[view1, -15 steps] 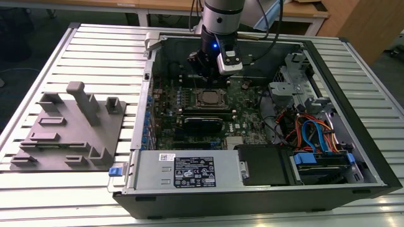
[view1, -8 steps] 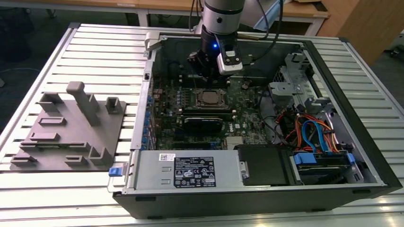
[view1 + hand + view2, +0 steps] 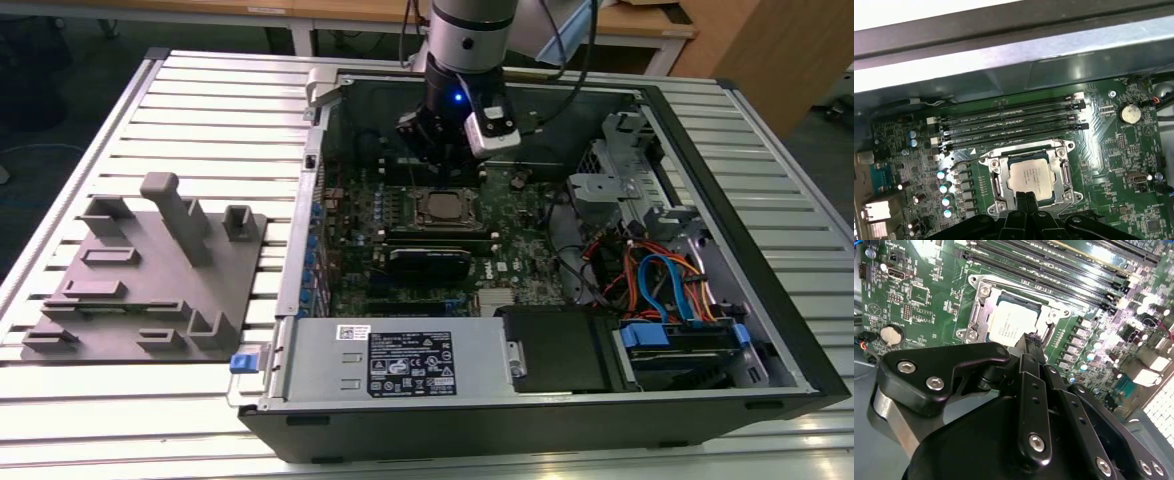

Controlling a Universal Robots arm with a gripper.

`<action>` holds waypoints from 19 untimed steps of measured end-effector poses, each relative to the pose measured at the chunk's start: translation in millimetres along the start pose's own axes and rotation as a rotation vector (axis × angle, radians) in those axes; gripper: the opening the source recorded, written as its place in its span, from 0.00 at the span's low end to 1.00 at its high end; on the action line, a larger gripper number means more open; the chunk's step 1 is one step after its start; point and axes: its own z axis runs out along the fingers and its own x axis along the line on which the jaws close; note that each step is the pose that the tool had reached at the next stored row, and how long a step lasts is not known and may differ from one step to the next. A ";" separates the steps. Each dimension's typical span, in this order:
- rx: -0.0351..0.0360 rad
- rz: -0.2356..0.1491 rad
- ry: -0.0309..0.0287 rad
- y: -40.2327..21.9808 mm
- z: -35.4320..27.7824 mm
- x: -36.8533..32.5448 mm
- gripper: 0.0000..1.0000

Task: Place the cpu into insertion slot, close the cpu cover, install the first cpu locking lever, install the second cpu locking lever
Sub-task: 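Install the first cpu locking lever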

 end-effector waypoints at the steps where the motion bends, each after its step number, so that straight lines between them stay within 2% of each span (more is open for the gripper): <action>1: -0.0003 -0.002 -0.0010 -0.1 0.1 0.8 0.10; 6: -0.0023 -0.006 -0.0130 -1.2 0.1 6.8 0.10; 19: -0.0024 -0.007 -0.0136 -1.3 0.1 7.2 0.10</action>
